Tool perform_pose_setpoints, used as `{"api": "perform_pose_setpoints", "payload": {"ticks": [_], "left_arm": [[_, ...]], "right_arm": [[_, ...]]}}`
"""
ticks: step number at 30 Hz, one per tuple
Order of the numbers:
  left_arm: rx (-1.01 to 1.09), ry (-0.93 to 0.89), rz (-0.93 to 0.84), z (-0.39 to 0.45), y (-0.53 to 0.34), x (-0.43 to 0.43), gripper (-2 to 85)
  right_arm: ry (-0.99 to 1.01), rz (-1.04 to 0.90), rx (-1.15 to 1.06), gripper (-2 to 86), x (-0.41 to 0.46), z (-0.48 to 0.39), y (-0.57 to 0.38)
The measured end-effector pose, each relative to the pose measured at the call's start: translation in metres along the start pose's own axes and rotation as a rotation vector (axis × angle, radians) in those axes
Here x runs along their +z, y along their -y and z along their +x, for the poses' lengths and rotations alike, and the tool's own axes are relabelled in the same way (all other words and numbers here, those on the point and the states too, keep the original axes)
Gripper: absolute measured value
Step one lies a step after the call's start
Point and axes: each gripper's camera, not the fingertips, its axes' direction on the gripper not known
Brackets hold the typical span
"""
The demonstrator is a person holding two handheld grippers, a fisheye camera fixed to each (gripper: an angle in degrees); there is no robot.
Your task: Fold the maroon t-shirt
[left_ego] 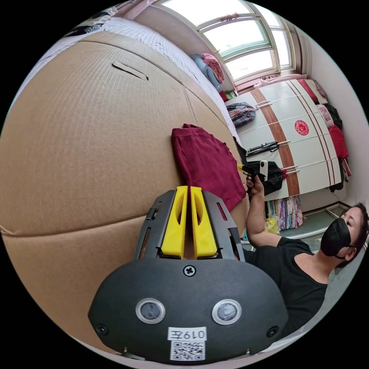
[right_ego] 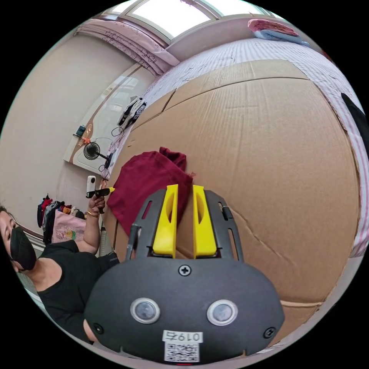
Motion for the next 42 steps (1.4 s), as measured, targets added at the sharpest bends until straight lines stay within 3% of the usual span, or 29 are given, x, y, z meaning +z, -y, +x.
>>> {"api": "perform_pose_setpoints", "payload": {"ticks": [7, 16, 23, 26, 30, 34, 39, 42], "left_arm": [[-0.001, 0.015, 0.010, -0.011, -0.027, 0.039, 1.7], [0.013, 0.015, 0.020, -0.023, -0.079, 0.111, 1.4], [0.039, 0.099, 0.145, -0.024, -0.144, 0.155, 1.0], [0.160, 0.235, 0.277, 0.006, -0.187, 0.166, 1.2], [0.587, 0.441, 0.469, 0.094, -0.282, 0.218, 1.8], [0.815, 0.617, 0.487, 0.138, -0.357, 0.318, 3.4], [1.013, 0.724, 0.221, 0.175, -0.417, 0.489, 2.3], [1.087, 0.699, 0.297, 0.196, -0.454, 0.545, 1.5]], "right_arm": [[-0.058, 0.024, -0.011, 0.3, 0.015, -0.026, -0.019], [-0.066, 0.032, -0.012, 4.7, 0.046, -0.070, -0.062], [-0.178, 0.180, -0.039, 3.5, 0.035, -0.131, -0.137], [-0.265, 0.296, -0.112, 1.7, 0.031, -0.179, -0.185], [-0.474, 0.540, -0.388, 0.6, 0.043, -0.277, -0.263], [-0.649, 0.801, -0.640, -0.7, 0.108, -0.379, -0.344], [-0.505, 0.621, -0.726, -1.0, 0.196, -0.460, -0.375], [-0.532, 0.579, -0.834, -1.0, 0.250, -0.506, -0.401]]}}
